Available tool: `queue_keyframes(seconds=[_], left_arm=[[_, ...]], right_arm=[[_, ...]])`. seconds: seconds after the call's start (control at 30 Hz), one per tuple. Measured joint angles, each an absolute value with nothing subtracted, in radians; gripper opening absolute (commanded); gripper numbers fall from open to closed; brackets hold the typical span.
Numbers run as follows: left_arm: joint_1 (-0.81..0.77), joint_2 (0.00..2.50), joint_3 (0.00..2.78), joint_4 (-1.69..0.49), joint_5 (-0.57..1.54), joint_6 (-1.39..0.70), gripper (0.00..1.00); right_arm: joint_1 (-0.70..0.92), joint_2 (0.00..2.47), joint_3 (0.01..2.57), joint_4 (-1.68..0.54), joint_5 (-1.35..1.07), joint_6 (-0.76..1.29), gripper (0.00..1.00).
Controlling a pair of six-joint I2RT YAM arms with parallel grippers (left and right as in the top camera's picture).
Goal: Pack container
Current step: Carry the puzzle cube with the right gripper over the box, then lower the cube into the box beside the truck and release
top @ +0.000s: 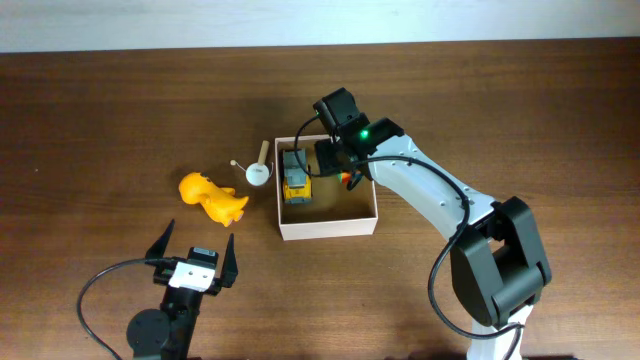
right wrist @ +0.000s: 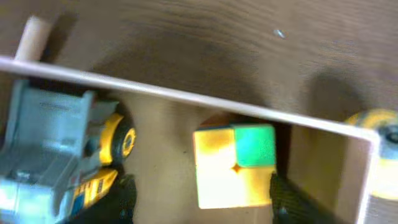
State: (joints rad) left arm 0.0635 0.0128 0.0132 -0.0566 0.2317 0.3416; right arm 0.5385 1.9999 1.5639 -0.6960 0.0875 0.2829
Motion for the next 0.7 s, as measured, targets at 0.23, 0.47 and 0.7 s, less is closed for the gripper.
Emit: queue_keyframes(seconds=[0.23,0.47,0.7], left_arm=[[0.064,0.013,0.013,-0.057,0.232,0.342,0.99],[0.064,0.013,0.013,-0.057,0.232,0.342,0.99],[0.064,0.013,0.013,-0.057,0.232,0.342,0.99]], right_arm=[[0.538,2.0,1.564,-0.7,-0.04,0.217,0.25],[0.538,2.002,1.564,-0.686,-0.067,0.172,0.16],[0.538,2.059,1.567,-0.665,-0.081,0.157,0.16]])
